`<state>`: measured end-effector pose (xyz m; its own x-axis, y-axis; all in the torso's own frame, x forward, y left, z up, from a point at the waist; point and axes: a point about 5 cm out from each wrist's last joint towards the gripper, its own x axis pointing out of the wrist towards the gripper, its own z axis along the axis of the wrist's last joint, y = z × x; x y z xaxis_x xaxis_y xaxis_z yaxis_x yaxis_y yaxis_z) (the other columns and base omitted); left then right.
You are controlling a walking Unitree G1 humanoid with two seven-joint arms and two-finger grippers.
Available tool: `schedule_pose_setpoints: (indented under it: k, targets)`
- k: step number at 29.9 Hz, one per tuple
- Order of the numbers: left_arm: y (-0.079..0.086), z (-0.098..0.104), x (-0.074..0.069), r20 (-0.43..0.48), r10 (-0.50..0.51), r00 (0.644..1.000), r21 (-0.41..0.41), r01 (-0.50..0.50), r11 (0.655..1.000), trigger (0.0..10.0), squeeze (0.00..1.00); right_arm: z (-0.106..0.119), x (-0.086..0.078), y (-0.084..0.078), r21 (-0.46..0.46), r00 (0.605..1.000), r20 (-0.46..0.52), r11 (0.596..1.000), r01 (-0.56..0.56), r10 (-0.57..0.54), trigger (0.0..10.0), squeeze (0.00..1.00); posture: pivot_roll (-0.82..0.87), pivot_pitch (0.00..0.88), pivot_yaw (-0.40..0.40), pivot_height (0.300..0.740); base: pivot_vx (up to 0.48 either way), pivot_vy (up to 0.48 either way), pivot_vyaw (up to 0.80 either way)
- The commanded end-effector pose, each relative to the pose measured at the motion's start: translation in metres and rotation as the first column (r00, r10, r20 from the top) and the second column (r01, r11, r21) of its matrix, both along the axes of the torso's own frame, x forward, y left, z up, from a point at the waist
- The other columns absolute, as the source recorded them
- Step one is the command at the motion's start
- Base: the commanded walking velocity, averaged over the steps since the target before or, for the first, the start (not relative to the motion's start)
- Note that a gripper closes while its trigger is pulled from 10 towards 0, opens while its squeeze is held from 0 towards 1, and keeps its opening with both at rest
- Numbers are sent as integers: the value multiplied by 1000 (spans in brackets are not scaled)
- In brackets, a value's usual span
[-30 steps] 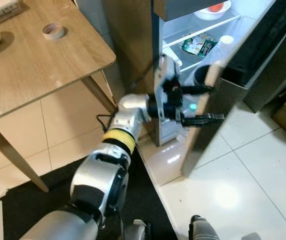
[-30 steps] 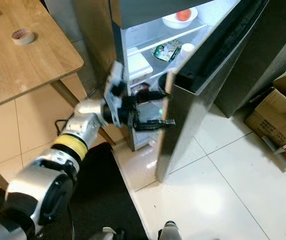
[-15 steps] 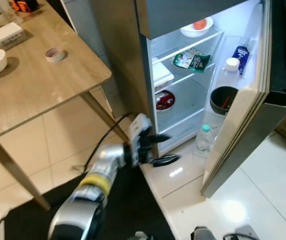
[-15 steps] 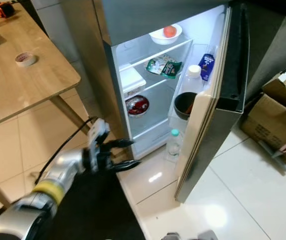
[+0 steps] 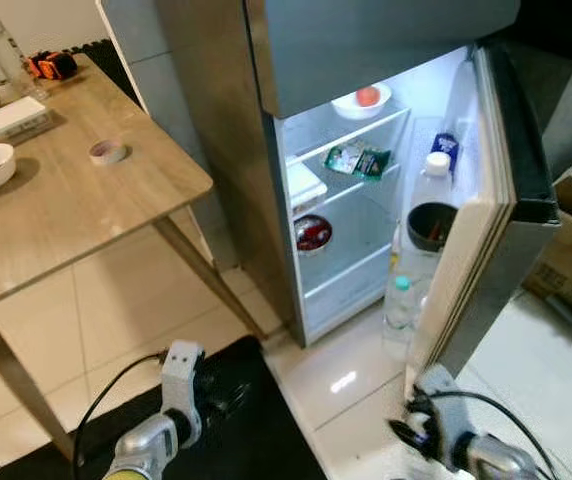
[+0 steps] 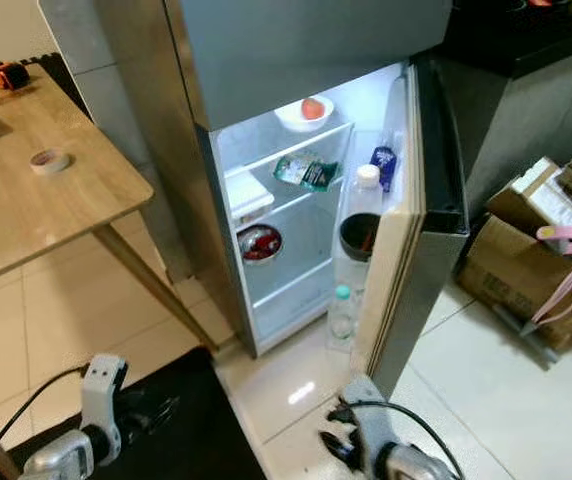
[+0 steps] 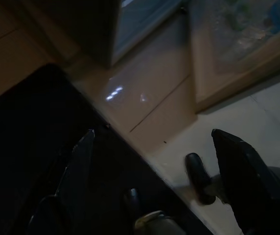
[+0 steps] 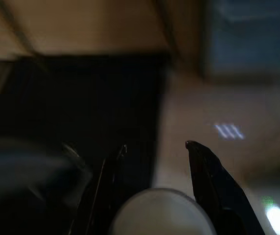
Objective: Restocking fridge
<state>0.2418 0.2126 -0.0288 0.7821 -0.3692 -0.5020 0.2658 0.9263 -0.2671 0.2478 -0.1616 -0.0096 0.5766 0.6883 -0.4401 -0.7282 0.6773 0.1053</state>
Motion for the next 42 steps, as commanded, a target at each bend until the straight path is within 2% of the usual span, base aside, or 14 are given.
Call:
schedule_pose_setpoints:
  k: [1,2,6,13,15,20,29,31,32,34,36,38,39,42]
  targets:
    - [12,-10,-15,-68,62,996,41,-59,997,10000,0,11,5,15,73,994,21,992,-107,105,10000,0,-141,85,98,740,0,0,0]
    - [19,-18,-27,-115,114,987,86,-104,991,10000,0,25,9,27,140,976,45,966,-216,211,10000,0,-137,79,96,740,0,0,0]
    - [28,-26,-40,-161,182,970,133,-161,978,10000,0,40,13,36,181,956,94,939,-291,278,10000,0,-137,72,94,740,0,0,0]
    - [38,-39,-65,-230,295,927,206,-250,946,10000,0,74,42,39,218,956,256,955,-201,143,10000,0,-126,51,93,740,0,0,0]
    - [40,-46,-82,-267,341,902,228,-284,931,10000,0,93,62,26,155,929,371,986,-60,-2,10000,0,-126,45,88,740,0,0,0]
    - [41,-52,-95,-299,355,886,245,-288,926,10000,0,110,76,1,111,887,441,989,97,-136,10000,0,-130,37,84,740,0,0,0]
    - [38,-53,-97,-302,377,876,242,-312,919,10000,0,118,87,-33,11,826,499,955,295,-261,10000,0,-127,25,79,740,0,0,0]
    - [36,-52,-92,-291,376,880,236,-315,919,10000,0,122,92,-51,-12,776,529,912,410,-342,10000,0,-128,21,79,740,0,0,0]
    - [36,-52,-92,-291,376,880,236,-315,919,10000,0,122,92,-51,-12,776,529,912,410,-342,10000,0,-128,21,79,740,0,0,0]
    - [33,-51,-86,-281,367,887,230,-309,923,10000,0,131,96,-79,-34,691,573,829,558,-442,10000,0,-126,17,82,740,0,0,0]
    - [33,-51,-86,-281,363,888,230,-305,924,10000,0,133,96,-84,-32,674,578,813,581,-459,10000,0,-126,17,82,740,0,0,0]
    - [29,-50,-83,-280,351,894,224,-295,929,10000,0,138,94,-106,-51,609,605,739,672,-513,10000,0,-127,11,85,740,0,0,0]
    - [29,-50,-83,-280,351,894,224,-295,929,10000,0,138,94,-106,-51,609,605,739,672,-513,10000,0,-127,11,85,740,0,0,0]
    - [27,-51,-81,-279,350,894,220,-295,930,10000,0,139,91,-125,-78,554,627,663,744,-548,10000,0,-128,3,82,740,0,0,0]
